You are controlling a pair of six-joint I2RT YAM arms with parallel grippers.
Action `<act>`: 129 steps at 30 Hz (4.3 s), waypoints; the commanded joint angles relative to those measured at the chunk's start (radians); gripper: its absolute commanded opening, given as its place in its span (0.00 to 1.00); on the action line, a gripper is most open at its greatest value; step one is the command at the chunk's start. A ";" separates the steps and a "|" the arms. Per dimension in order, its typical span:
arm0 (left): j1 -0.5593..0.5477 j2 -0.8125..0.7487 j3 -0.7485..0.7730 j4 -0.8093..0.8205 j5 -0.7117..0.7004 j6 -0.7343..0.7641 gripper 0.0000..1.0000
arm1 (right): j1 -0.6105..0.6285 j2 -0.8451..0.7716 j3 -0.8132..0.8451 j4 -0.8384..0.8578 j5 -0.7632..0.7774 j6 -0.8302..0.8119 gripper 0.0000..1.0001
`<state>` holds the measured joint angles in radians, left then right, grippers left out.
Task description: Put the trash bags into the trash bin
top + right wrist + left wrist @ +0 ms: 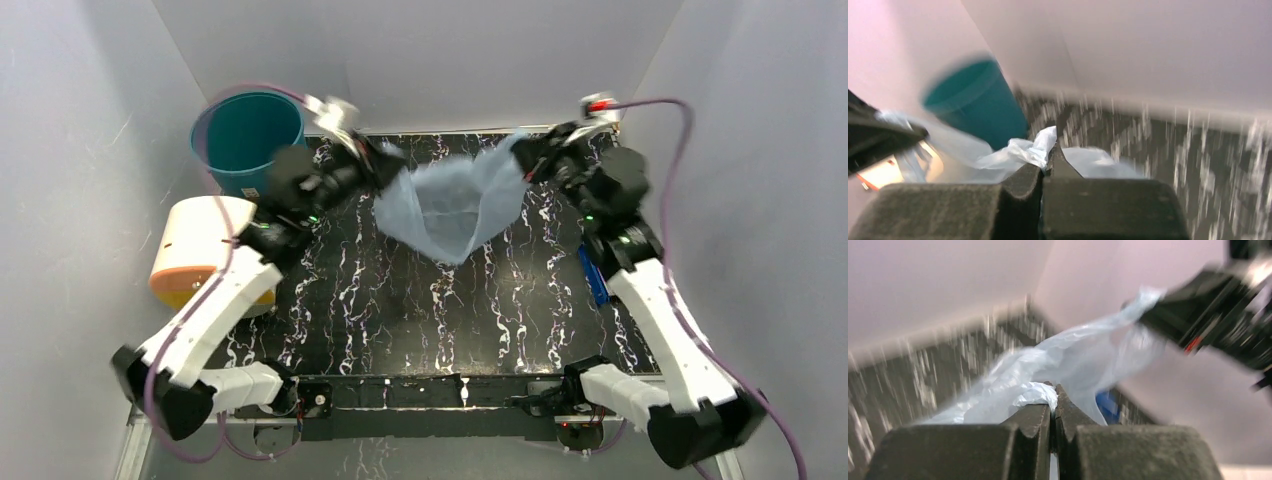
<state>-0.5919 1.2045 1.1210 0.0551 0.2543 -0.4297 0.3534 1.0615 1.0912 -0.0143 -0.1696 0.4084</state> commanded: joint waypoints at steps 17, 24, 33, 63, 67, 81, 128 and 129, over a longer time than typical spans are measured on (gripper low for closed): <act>0.001 -0.133 -0.410 0.226 0.009 -0.085 0.00 | -0.001 -0.171 -0.389 0.137 0.016 0.099 0.00; 0.001 -0.170 0.028 0.113 -0.031 0.060 0.00 | -0.002 -0.242 -0.088 0.201 0.062 -0.108 0.00; -0.009 -0.259 -0.565 0.175 -0.046 -0.173 0.00 | -0.002 -0.165 -0.457 -0.034 -0.032 0.106 0.00; -0.013 -0.150 -0.414 0.213 0.038 -0.142 0.00 | 0.000 0.068 -0.258 -0.050 -0.894 -0.032 0.44; -0.013 -0.172 -0.437 0.224 0.016 -0.159 0.00 | 0.029 0.128 -0.209 -0.171 -0.974 -0.095 0.44; -0.013 -0.163 -0.440 0.186 0.006 -0.164 0.00 | 0.335 0.272 -0.210 -0.259 -0.410 -0.119 0.66; -0.013 -0.218 -0.473 0.153 -0.019 -0.163 0.00 | 0.690 -0.194 -0.503 0.039 0.072 -0.427 0.12; -0.013 -0.217 -0.476 0.155 -0.018 -0.165 0.00 | 0.571 -0.191 -0.489 0.065 -0.075 -0.309 0.07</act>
<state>-0.5999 1.0187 0.6361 0.2039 0.2470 -0.6025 1.1690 0.9428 0.5278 -0.1444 0.2481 -0.0589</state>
